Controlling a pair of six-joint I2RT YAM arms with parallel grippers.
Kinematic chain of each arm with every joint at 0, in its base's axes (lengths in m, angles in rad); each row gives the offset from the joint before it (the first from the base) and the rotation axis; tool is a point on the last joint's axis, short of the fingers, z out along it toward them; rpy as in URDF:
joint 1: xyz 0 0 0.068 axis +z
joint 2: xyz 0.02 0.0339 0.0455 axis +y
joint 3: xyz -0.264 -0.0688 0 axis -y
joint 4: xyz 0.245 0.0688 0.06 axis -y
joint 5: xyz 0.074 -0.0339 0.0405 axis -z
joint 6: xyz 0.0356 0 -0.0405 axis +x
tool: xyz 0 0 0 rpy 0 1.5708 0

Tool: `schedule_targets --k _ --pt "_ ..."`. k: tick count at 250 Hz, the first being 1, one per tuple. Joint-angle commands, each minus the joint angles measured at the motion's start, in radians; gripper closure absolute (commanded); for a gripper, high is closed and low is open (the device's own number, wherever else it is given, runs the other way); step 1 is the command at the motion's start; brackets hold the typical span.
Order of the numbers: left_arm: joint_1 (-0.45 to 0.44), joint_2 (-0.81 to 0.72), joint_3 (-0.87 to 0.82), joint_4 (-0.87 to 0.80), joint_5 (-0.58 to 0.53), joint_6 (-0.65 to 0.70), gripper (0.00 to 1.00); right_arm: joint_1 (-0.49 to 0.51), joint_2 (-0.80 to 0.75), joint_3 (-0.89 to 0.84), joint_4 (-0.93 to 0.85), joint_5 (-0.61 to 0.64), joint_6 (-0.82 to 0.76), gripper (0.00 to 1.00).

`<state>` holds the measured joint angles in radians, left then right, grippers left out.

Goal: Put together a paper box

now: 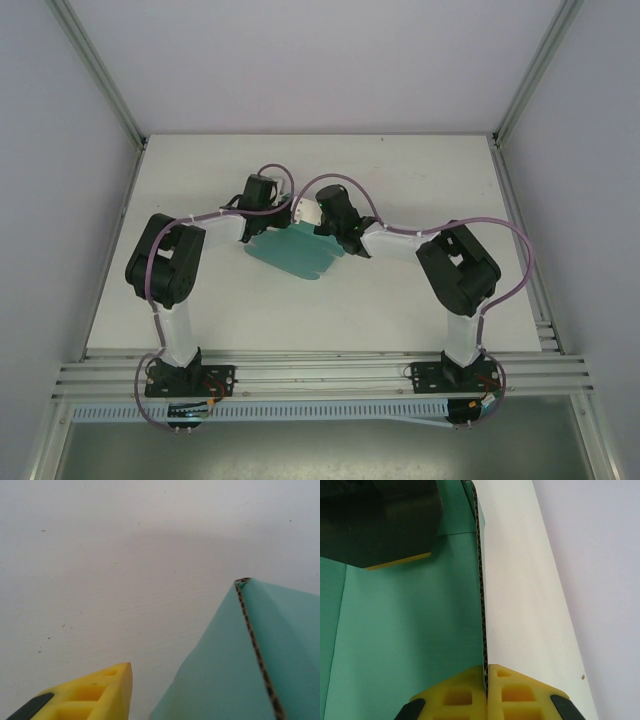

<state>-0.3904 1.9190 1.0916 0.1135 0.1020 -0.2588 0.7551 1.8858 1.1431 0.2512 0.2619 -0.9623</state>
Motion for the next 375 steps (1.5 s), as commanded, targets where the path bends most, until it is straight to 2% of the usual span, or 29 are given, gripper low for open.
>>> schedule_targets --k 1,31,59,83,99,126,158,196,229,276,336,355,375 --pt "0.03 0.038 -0.01 -0.047 -0.011 0.002 0.75 0.003 -0.056 -0.017 -0.022 0.028 -0.007 1.0" --pt "0.028 0.09 0.03 -0.082 -0.048 0.005 1.0 0.004 -0.059 -0.014 -0.027 0.029 -0.009 1.0" --pt "0.027 0.115 0.056 -0.118 -0.123 -0.001 1.0 0.007 -0.057 -0.01 -0.031 0.038 -0.004 1.0" --pt "0.027 0.071 0.002 -0.051 -0.11 -0.002 1.0 0.008 -0.055 -0.01 0.014 0.071 0.034 1.0" --pt "0.027 0.022 -0.03 0.011 -0.086 -0.004 1.0 0.008 -0.063 -0.016 0.054 0.09 0.065 0.75" --pt "0.027 -0.043 -0.068 0.059 -0.078 -0.003 1.0 0.009 -0.099 -0.021 0.084 0.097 0.125 0.48" --pt "0.027 -0.112 -0.089 0.086 -0.081 -0.011 1.0 0.014 -0.195 -0.05 0.11 0.102 0.205 0.35" --pt "0.027 -0.181 -0.138 0.142 -0.049 -0.016 1.0 0.007 -0.329 -0.089 0.139 0.18 0.301 0.23" --pt "0.027 -0.204 -0.166 0.173 -0.016 -0.007 1.0 -0.021 -0.403 -0.071 0.077 0.217 0.428 0.17" --pt "0.027 -0.275 -0.203 0.209 0.004 -0.018 1.0 -0.092 -0.415 -0.041 -0.083 0.153 0.613 0.16" --pt "0.027 -0.288 -0.204 0.221 0.025 -0.047 1.0 -0.087 -0.359 -0.068 -0.099 0.041 0.676 0.16" --pt "0.025 -0.28 -0.19 0.211 0.031 -0.057 1.0 -0.075 -0.338 -0.065 -0.095 -0.016 0.667 0.17" --pt "0.027 -0.271 -0.176 0.198 0.037 -0.067 1.0 -0.054 -0.303 -0.052 -0.104 -0.023 0.65 0.17"
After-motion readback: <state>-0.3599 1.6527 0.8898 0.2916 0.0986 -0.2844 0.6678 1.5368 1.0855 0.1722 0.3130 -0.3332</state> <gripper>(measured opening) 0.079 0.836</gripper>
